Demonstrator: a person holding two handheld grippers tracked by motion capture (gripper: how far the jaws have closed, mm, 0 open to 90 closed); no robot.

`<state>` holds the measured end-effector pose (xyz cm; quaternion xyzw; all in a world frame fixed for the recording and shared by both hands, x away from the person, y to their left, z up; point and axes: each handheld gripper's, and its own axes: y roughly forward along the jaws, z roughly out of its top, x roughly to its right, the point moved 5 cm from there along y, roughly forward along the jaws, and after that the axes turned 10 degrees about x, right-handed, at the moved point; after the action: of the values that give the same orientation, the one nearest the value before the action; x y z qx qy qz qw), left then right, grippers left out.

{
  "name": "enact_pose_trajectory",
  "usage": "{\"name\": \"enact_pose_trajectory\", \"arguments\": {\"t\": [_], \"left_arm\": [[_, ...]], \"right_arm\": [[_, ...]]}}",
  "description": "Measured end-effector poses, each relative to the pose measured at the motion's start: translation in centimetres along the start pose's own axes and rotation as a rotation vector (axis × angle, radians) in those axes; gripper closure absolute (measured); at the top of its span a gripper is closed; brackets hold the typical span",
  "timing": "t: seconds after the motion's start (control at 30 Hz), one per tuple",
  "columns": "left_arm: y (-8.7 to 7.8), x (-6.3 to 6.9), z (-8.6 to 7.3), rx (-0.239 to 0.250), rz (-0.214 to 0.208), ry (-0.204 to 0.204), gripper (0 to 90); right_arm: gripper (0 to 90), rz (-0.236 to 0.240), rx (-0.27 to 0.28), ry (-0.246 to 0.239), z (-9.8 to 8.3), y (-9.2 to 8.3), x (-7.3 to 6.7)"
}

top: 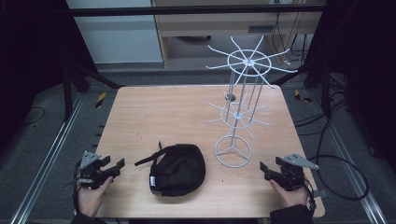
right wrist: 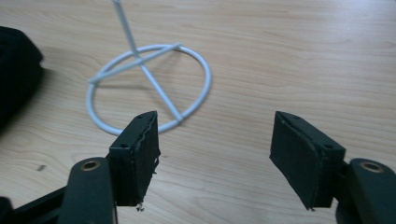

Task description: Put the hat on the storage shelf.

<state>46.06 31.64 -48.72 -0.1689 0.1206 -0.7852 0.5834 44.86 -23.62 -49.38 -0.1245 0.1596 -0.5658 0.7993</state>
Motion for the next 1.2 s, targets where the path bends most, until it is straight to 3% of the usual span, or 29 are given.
{"name": "enact_pose_trajectory", "arguments": {"t": [0.07,0.23,0.6,1.2], "left_arm": [[-0.2,0.3,0.1,0.005,-0.005,-0.001,35.8],[-1.3,2.0,0.6,0.027,-0.047,0.009,34.7],[-1.5,4.8,0.7,0.005,-0.112,0.054,33.2],[-1.4,7.4,0.5,-0.017,-0.158,0.068,41.5]], "right_arm": [[34.2,0.007,0.008,-0.004,0.1,0.0,-0.2],[38.9,0.071,0.034,-0.023,0.7,-0.3,-2.8],[44.1,0.173,0.035,-0.068,1.2,0.8,-6.7],[52.6,0.308,-0.007,-0.112,2.5,2.9,-12.4]]}}
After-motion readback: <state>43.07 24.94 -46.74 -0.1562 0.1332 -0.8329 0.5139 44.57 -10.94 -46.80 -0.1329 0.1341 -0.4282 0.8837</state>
